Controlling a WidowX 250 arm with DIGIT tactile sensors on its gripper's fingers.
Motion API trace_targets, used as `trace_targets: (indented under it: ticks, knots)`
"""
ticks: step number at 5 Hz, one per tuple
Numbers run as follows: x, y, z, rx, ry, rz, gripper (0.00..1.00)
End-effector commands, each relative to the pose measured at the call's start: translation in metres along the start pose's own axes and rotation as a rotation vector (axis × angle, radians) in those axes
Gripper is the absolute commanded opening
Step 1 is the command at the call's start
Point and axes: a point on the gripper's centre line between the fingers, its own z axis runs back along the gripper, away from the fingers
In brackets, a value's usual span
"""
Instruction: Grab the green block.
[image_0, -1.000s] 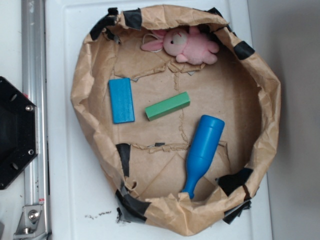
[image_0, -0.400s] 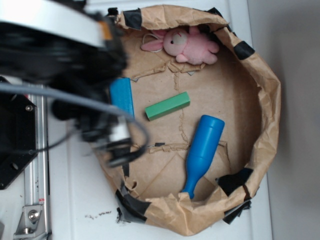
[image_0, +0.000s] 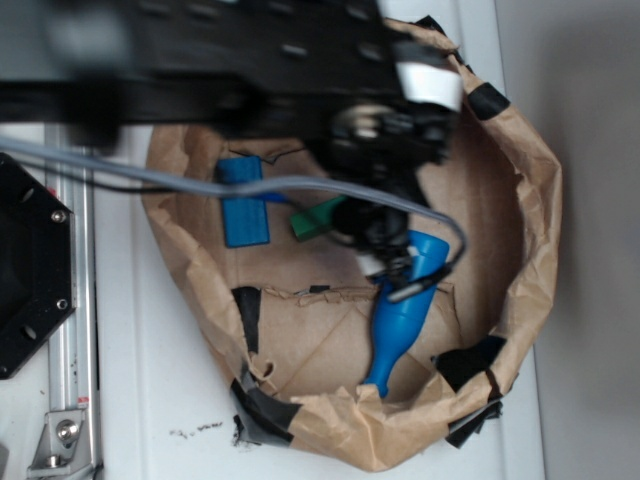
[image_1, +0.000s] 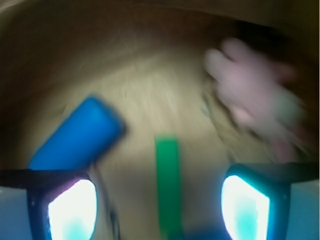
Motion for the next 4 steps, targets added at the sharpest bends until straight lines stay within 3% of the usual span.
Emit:
trace_targets:
  ticks: [1, 2, 3, 4]
  knots:
    - [0.005, -0.013, -0.069, -0.032, 0.058, -0.169, 0.0]
    - [-0.005, -0.017, -0.05, -0.018, 0.049, -0.216, 0.0]
    - [-0.011, -0.013, -0.014, -0.008, -0.011, -0.211, 1.0]
    - [-0.016, -0.009, 0.03, -0.033, -0.111, -0.18, 1.0]
